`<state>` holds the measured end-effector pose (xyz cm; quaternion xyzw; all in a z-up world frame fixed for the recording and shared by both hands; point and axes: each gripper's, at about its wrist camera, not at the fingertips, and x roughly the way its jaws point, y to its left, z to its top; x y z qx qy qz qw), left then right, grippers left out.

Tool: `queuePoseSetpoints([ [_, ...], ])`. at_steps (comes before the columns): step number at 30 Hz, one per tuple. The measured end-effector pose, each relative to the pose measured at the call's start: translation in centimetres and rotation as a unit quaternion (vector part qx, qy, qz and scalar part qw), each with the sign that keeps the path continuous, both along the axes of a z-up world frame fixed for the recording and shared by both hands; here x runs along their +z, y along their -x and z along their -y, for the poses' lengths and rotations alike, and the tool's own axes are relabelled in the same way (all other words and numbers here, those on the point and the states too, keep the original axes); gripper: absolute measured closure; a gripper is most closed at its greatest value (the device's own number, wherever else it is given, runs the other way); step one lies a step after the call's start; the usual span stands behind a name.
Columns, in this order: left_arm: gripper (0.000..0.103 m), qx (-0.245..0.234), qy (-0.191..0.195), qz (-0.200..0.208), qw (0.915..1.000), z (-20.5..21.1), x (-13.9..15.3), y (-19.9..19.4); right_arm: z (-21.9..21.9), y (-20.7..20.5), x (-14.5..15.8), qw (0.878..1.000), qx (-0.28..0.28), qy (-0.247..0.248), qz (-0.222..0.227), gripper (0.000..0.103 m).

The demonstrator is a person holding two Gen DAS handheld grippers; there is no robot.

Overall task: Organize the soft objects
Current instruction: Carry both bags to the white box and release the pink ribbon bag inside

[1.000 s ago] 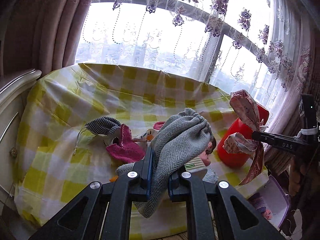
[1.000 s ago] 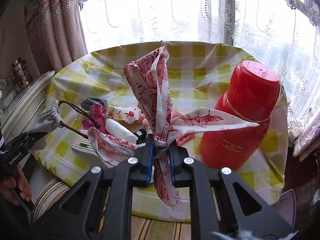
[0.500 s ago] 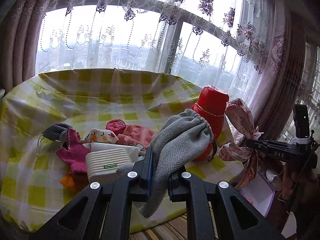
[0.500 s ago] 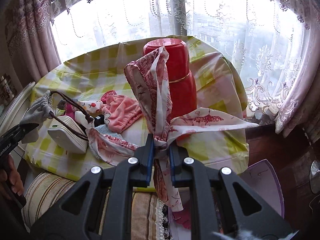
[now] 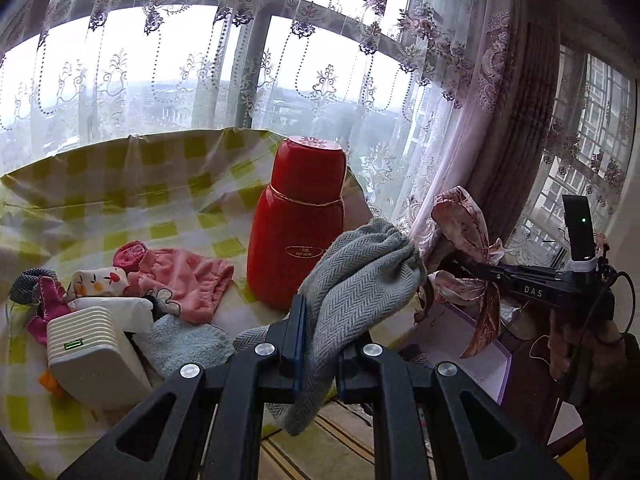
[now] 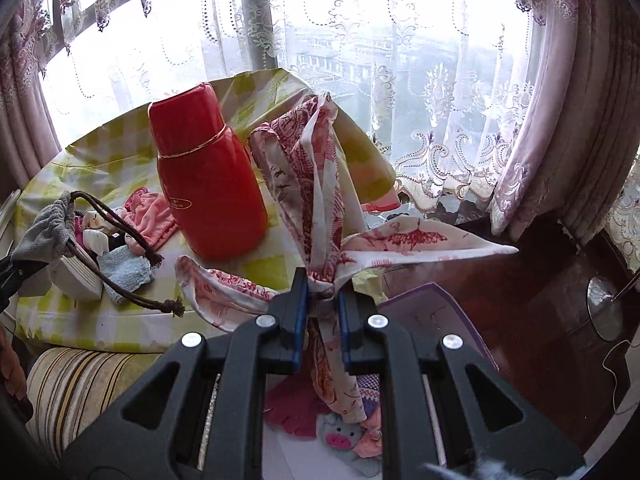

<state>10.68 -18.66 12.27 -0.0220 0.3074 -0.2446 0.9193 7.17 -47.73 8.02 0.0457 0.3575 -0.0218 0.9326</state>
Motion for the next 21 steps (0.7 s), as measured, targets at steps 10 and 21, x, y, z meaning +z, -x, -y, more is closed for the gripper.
queuePoseSetpoints([
  [10, 0.09, -0.077, -0.009, -0.018, 0.9968, 7.6, -1.2, 0.3, 5.1, 1.2, -1.7, 0.998, -0.056, 0.02, -0.026, 0.086],
  [21, 0.077, -0.142, -0.023, -0.052, 0.9882, 13.9, -3.0, 0.0, 8.1, 0.6, -2.5, 0.995, -0.087, 0.026, -0.039, 0.077],
])
